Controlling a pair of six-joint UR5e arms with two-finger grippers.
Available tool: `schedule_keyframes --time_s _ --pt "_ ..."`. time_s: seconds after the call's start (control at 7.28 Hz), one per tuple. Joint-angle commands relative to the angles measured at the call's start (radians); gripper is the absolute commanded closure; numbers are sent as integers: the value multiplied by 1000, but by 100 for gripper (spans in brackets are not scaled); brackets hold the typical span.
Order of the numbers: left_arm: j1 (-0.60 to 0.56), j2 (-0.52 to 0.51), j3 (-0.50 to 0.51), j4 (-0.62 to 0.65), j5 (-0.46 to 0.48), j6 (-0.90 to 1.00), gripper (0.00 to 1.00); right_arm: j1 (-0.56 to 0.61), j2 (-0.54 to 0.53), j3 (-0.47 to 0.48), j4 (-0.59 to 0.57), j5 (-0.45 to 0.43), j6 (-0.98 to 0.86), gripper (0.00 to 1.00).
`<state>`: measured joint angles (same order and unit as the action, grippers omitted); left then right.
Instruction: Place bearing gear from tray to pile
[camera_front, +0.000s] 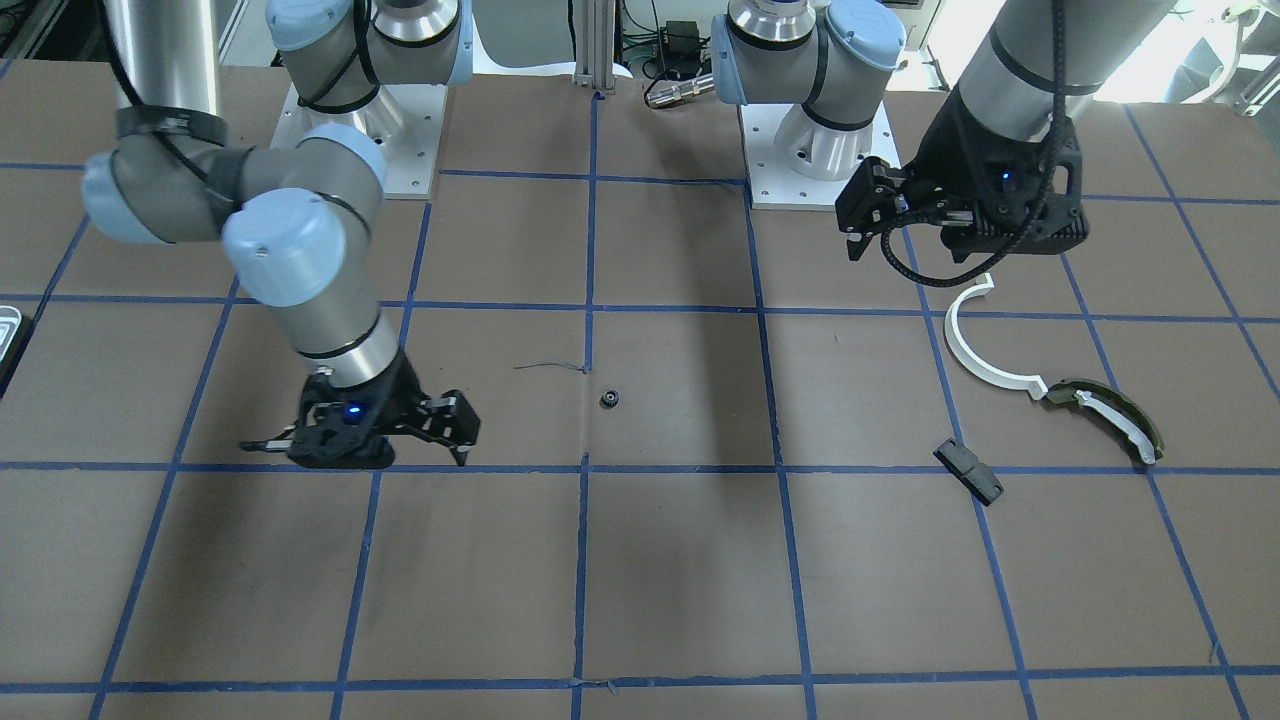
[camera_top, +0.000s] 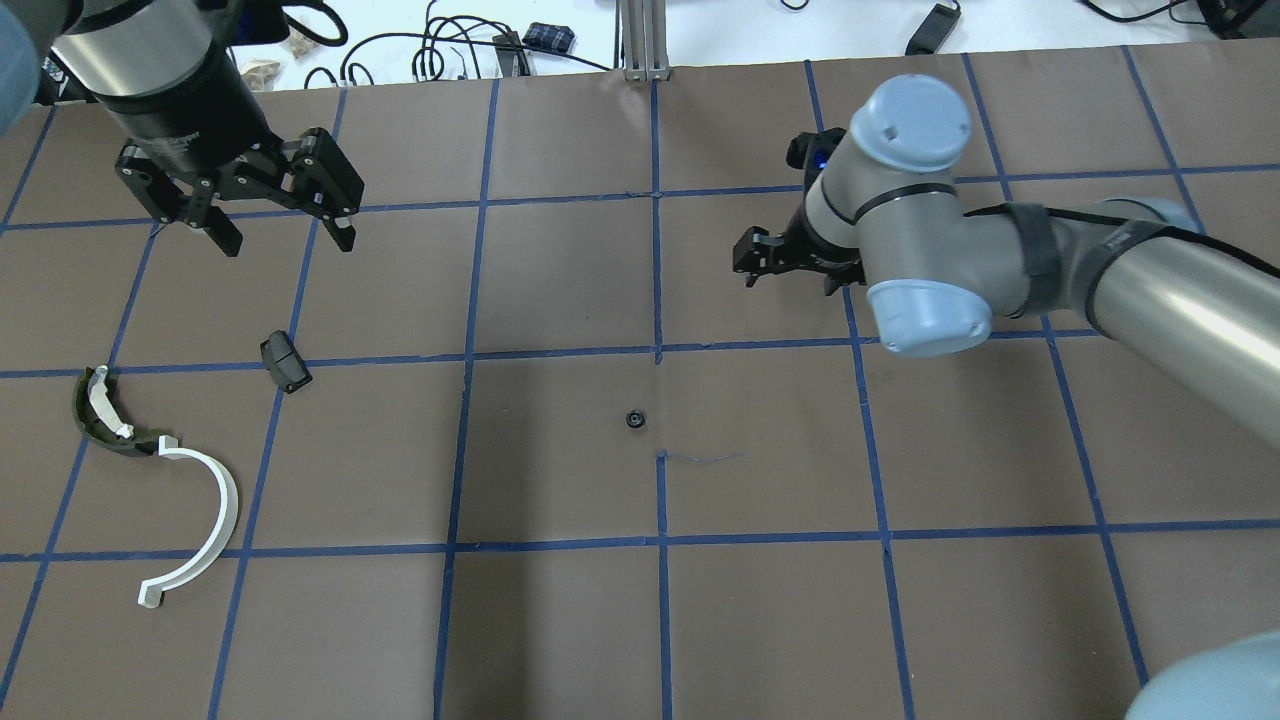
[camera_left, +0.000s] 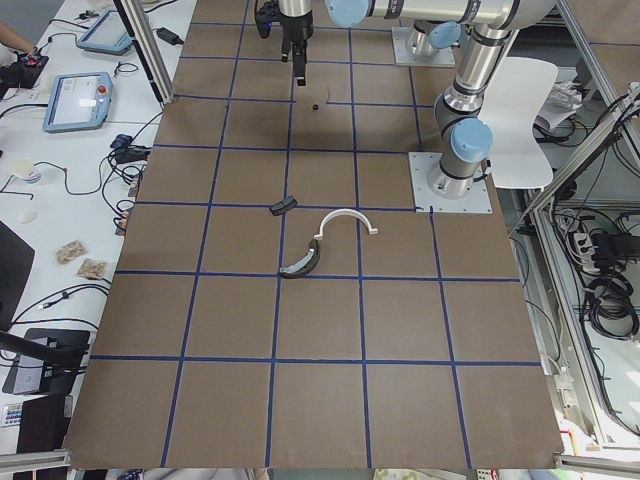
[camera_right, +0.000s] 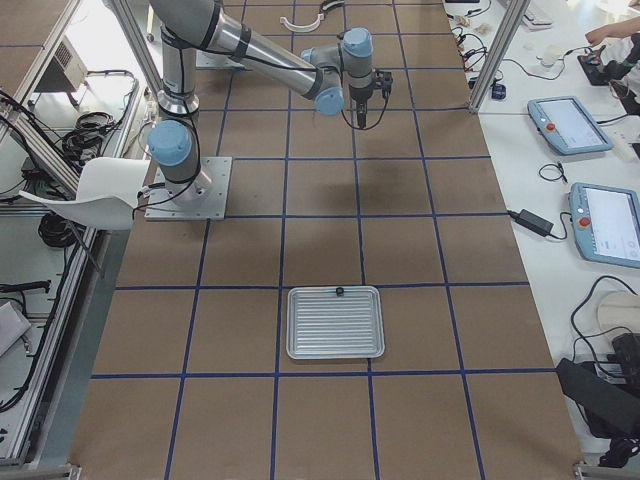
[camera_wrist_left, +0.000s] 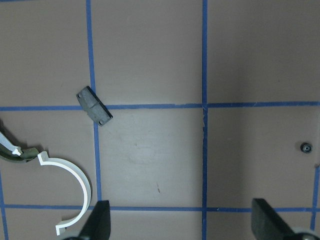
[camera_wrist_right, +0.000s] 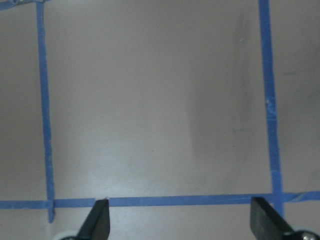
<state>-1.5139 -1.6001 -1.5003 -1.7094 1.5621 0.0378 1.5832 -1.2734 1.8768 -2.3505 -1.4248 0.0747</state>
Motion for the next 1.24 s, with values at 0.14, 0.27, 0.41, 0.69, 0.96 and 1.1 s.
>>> schedule_keyframes --time_s 0.14,0.27,0.41,0.69,0.96,1.1 --pt "-194 -53 -108 136 -25 -289 0 -314 -46 -4 63 59 -605 0" --pt "-265 -90 -200 293 -27 -397 0 -441 -47 -4 95 66 -877 0" --pt "-314 -113 -284 441 -27 -436 0 -583 -44 -8 149 120 -1091 0" --pt "-394 -185 -432 670 -24 -511 0 -785 -37 -48 276 144 -1427 0" --pt "-448 -279 -492 859 -20 -532 0 -897 24 -160 381 139 -1661 2" --pt "-460 -328 -486 943 -22 -532 0 -920 92 -247 442 132 -1764 2"
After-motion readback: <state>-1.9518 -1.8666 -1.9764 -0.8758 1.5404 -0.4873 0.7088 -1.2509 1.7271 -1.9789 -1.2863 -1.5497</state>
